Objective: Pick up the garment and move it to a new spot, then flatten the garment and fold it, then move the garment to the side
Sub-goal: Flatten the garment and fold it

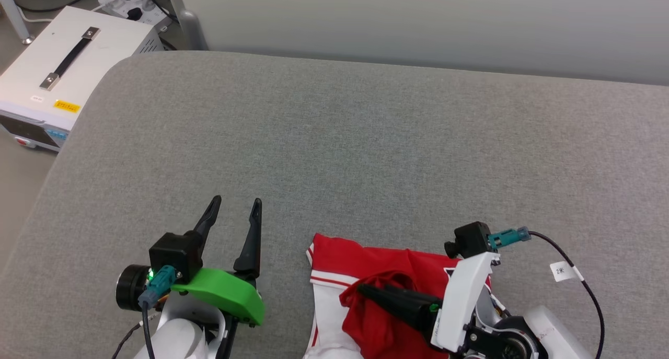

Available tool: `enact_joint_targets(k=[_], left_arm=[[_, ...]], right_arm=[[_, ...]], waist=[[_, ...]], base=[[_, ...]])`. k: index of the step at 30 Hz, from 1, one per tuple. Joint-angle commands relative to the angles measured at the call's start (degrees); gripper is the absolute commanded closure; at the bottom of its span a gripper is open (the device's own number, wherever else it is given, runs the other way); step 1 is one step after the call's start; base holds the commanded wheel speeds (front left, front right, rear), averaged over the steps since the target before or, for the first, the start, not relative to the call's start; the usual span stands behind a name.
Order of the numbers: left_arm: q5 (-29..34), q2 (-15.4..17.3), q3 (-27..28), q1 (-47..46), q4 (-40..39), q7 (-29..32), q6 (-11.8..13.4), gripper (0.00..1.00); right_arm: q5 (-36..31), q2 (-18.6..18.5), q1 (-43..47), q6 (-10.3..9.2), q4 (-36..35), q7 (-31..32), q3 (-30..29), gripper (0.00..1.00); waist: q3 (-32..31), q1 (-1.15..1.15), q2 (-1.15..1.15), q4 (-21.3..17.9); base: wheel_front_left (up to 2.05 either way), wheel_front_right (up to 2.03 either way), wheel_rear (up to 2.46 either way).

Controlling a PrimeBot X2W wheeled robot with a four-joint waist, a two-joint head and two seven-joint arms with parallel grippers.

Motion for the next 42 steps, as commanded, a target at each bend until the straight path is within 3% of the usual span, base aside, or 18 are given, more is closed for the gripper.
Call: enact_joint_targets(k=[1,7,12,21,25,32,42], left_arm=[[-0.56,0.16,0.02,-0.62,0.21,-0.35,-0.09,0.00],[-0.85,0.55,0.12,0.11,0.32,-0.24,0.28,0.00],[-0.97,0.85,0.31,0.75,0.16,-0.36,0.71,0.00],[-0.60,1.60,1.16,1.98,-0.38,-0.89,2.15,0.00],[0.04,1.77,1.54,2.36,-0.44,-1.34,2.78,0.00],[0.52,2.08,2.48,4.05,-0.27,-1.96,3.41,0.00],[0.18,2.10,4.20,7.64,-0.34,-2.37,4.10,0.00]], right_arm=[[-2.25,-1.45,-0.42,0.02,-1.15,-1.46,0.82,0.00],[-11.04,-7.21,0.64,0.02,-5.01,-5.39,3.58,0.00],[-21.83,-10.13,2.08,0.02,-6.39,-12.97,-1.93,0.00],[-41.19,-4.34,7.66,0.02,-9.35,-25.98,-22.61,0.00],[-47.15,-1.50,10.01,0.02,-12.09,-30.97,-28.23,0.00],[-51.58,0.53,13.96,0.02,-14.30,-35.14,-30.45,0.00],[-53.18,1.07,17.77,0.02,-16.90,-33.99,-29.15,0.00]], waist=[[-0.81,0.00,0.00,-0.81],[-1.98,0.00,0.00,-2.13],[-3.00,0.00,0.00,-2.93],[-4.16,0.00,0.00,-4.28],[-4.53,0.00,0.00,-4.90],[-6.04,0.00,0.00,-6.48],[-8.12,0.00,0.00,-7.62]], base=[[0.00,0.00,0.00],[0.00,0.00,0.00],[0.00,0.00,0.00],[0.00,0.00,0.00],[0.00,0.00,0.00],[0.00,0.00,0.00],[0.00,0.00,0.00]])
